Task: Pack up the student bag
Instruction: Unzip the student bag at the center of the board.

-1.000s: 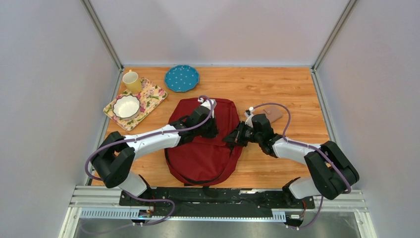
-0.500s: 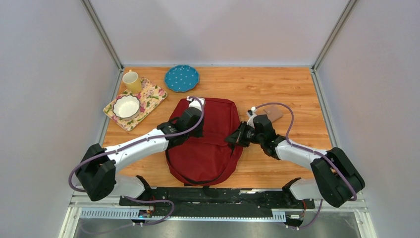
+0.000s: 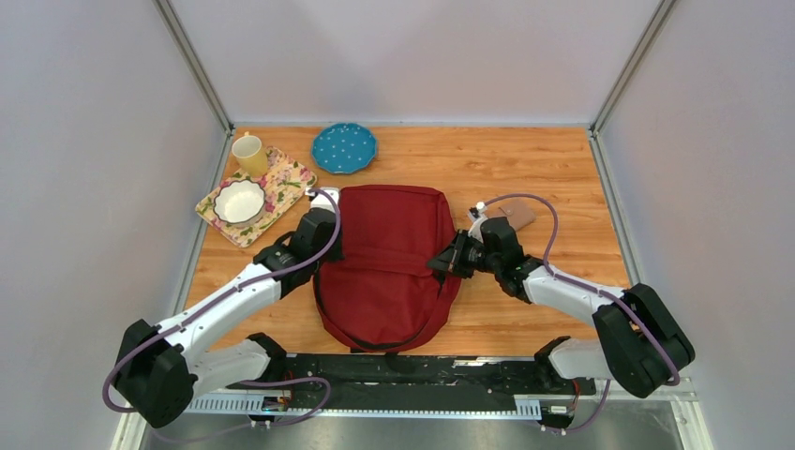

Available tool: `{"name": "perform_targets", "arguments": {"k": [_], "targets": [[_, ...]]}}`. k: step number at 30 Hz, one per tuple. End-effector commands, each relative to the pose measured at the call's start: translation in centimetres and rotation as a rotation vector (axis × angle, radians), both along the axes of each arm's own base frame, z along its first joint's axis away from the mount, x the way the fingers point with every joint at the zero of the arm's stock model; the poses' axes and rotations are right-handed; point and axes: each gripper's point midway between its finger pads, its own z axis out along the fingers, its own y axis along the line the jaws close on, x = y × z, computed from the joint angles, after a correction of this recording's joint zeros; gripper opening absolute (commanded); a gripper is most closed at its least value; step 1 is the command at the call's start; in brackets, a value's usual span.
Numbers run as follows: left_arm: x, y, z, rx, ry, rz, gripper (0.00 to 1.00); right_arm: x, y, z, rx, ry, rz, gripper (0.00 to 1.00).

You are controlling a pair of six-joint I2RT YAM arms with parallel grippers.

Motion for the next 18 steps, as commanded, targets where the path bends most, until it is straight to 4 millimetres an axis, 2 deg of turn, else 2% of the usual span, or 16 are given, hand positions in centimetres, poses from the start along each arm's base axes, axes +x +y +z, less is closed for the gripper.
{"name": "perform_targets", "arguments": {"k": [1,7,13,18], "targets": [[-0.4,2.3,-1.1,0.029,0.014,0.049,0.00,-0.2,-0.2,0.2,-0.016,-0.017,0.020,0.00],[-0.3,1.5,-2.2,-0.101,0.040,0.058,0.00,-0.7,0.1,0.8,-0.006,-0.028,0.045,0.00],[0.5,0.2,-1.8,-0.208,0.030,0.036,0.11,-1.2,0.5,1.4,-0.003,-0.041,0.070,0.03],[1.2,0.5,-1.5,-0.235,0.033,0.055,0.31,-1.3,0.9,1.5,-0.006,-0.038,0.077,0.04]]}}
